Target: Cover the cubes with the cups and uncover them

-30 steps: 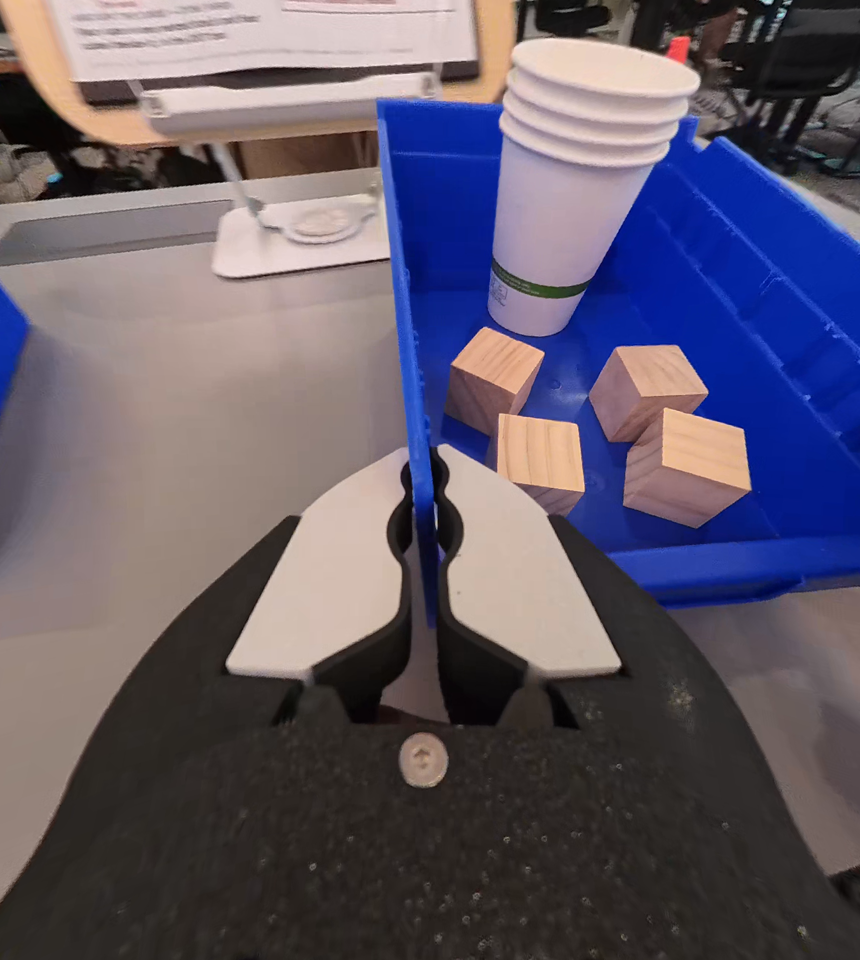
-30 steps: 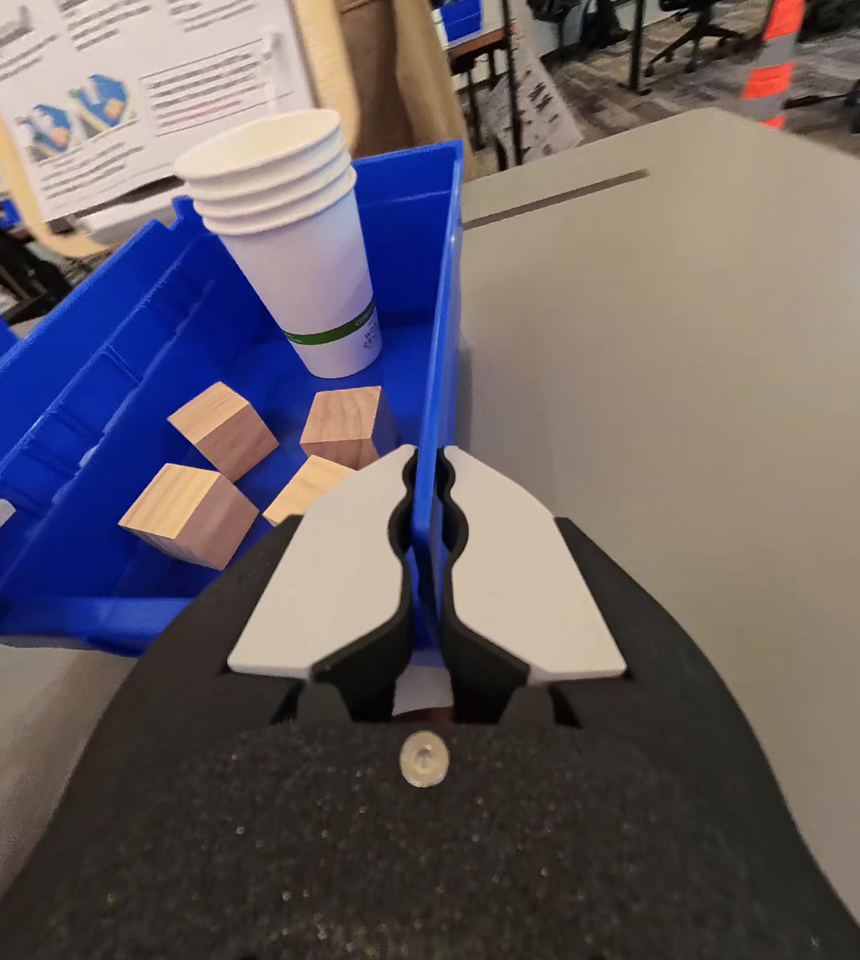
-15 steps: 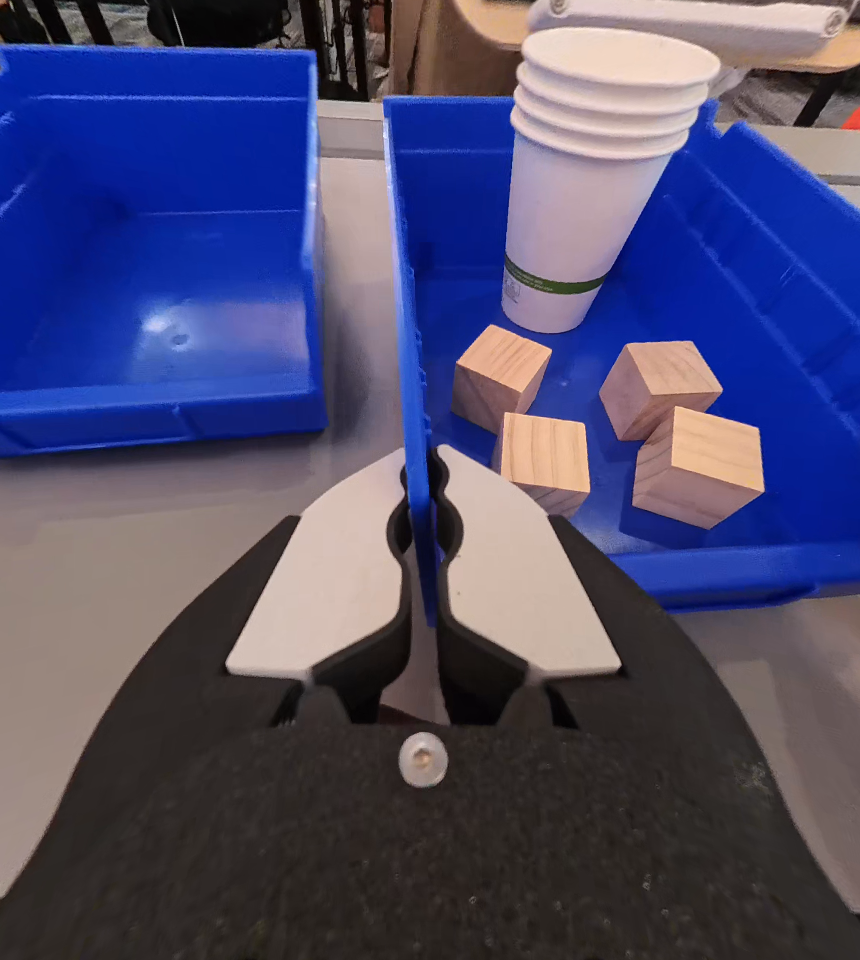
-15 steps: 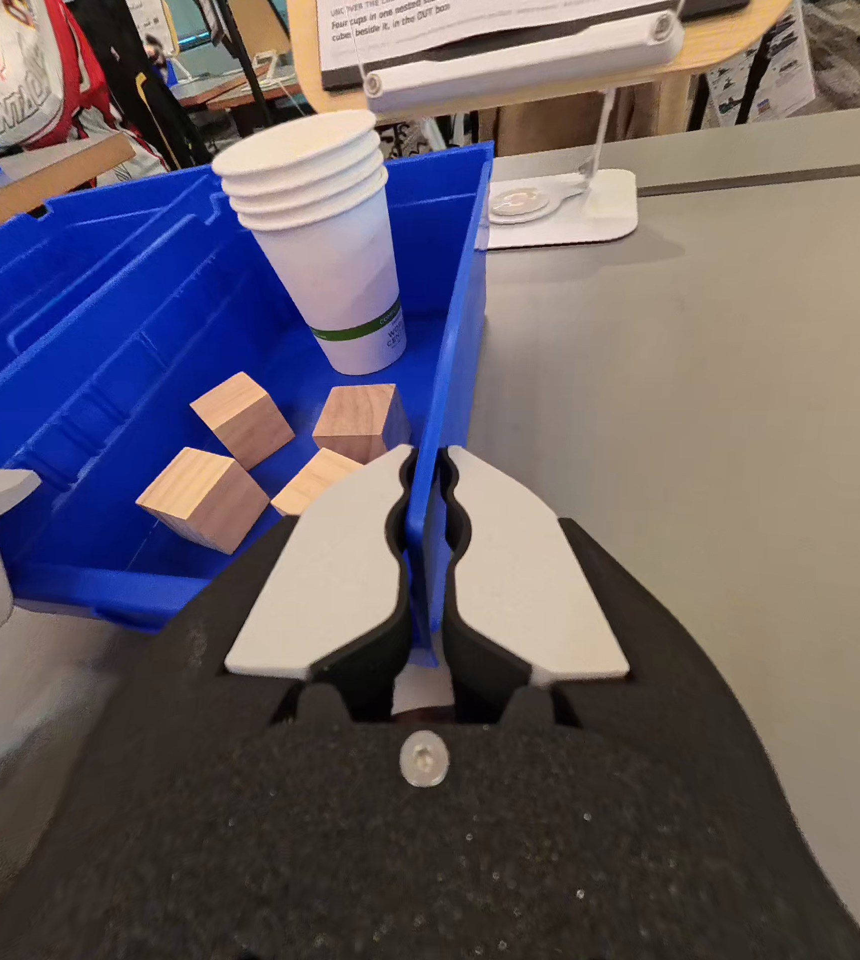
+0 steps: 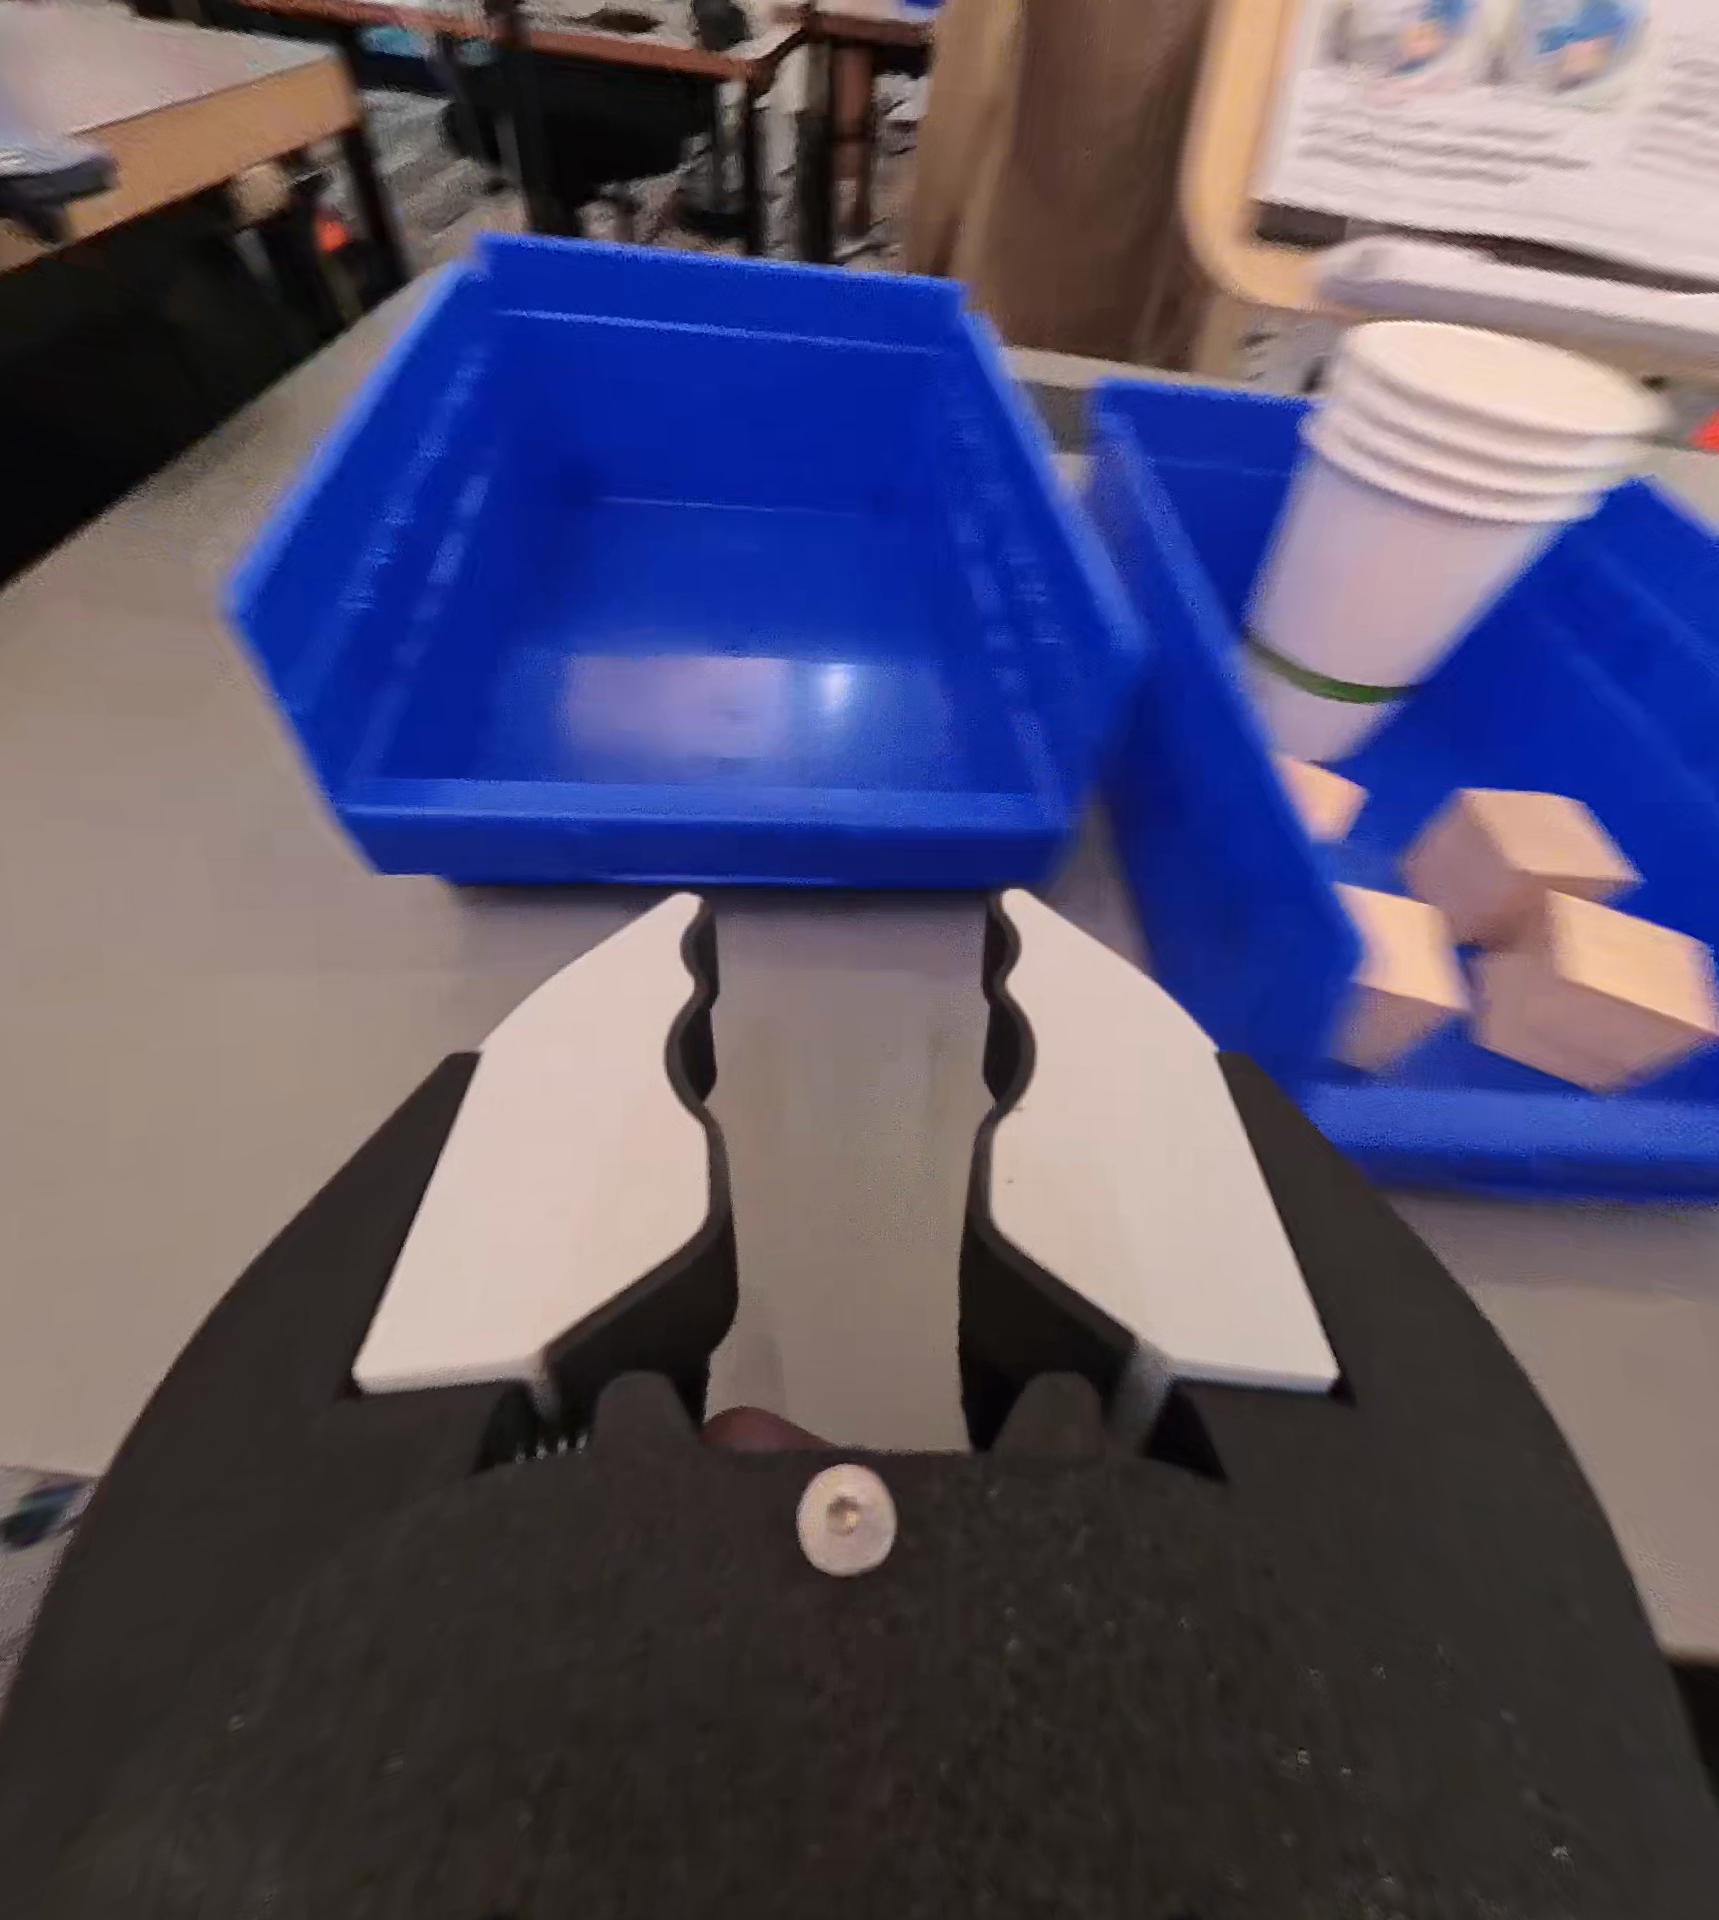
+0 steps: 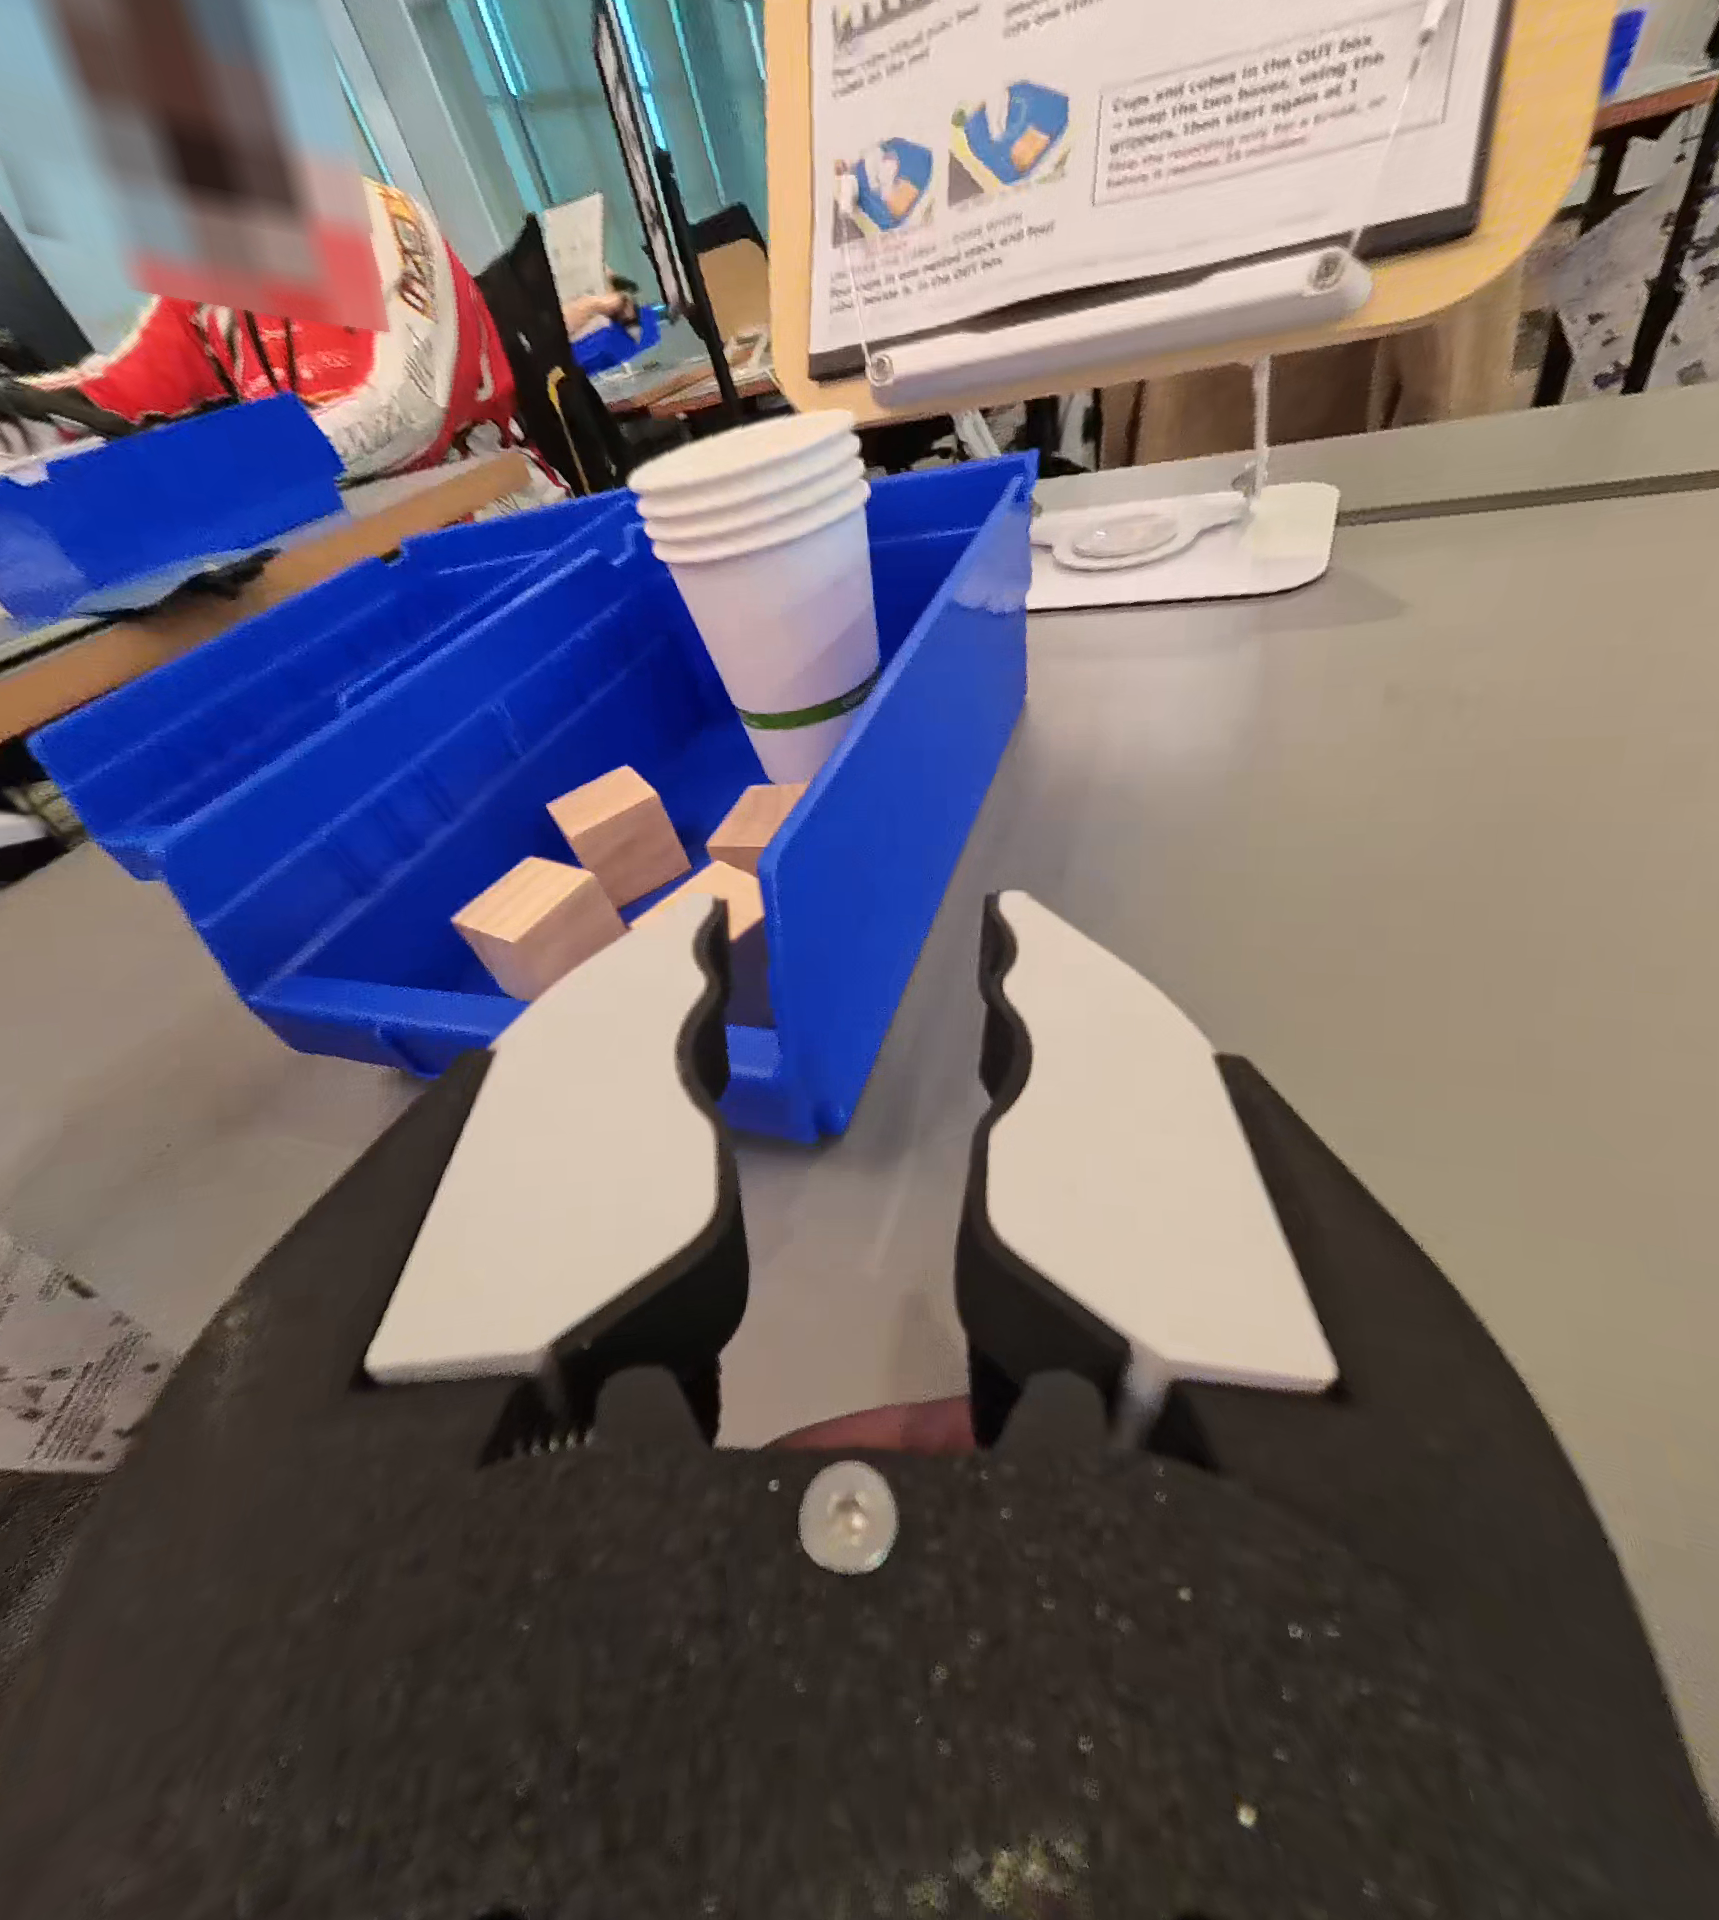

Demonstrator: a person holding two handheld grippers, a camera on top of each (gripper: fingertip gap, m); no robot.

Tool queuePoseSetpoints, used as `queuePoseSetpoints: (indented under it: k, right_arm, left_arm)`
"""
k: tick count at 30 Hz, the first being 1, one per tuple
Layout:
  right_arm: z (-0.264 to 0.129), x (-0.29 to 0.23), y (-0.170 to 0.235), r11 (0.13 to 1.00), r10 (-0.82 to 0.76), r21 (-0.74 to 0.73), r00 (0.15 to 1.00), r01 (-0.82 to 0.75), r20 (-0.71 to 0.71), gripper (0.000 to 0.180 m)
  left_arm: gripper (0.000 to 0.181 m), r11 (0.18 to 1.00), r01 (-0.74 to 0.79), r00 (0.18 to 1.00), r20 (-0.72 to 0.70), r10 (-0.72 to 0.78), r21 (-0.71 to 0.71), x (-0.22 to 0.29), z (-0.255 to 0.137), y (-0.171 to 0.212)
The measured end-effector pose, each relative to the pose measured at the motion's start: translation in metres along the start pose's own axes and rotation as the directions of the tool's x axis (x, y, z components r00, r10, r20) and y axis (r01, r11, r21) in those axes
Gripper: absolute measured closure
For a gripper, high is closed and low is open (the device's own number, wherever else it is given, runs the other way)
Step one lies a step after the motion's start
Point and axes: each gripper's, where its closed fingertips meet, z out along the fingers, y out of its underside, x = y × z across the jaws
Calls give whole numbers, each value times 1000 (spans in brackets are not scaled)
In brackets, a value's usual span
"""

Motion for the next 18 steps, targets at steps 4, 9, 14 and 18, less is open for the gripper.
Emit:
queuePoseSetpoints:
  k: [4,9,14,18]
  right_arm:
    - [-1,-7,-13,998,-50,28,999,50,7,138]
    - [3,-20,-11,992,-123,16,992,122,22,142]
    - [8,-35,-1,994,-105,-15,991,107,77,144]
    - [13,-52,5,993,-104,-36,987,109,121,145]
  left_arm:
    - [116,995,31,991,136,-18,-90,-75,49,-9]
    - [114,990,30,964,265,8,-139,-129,100,-15]
    - [129,990,63,971,238,-32,-124,-147,119,-24]
    - [176,986,96,991,109,-81,-134,-134,114,-21]
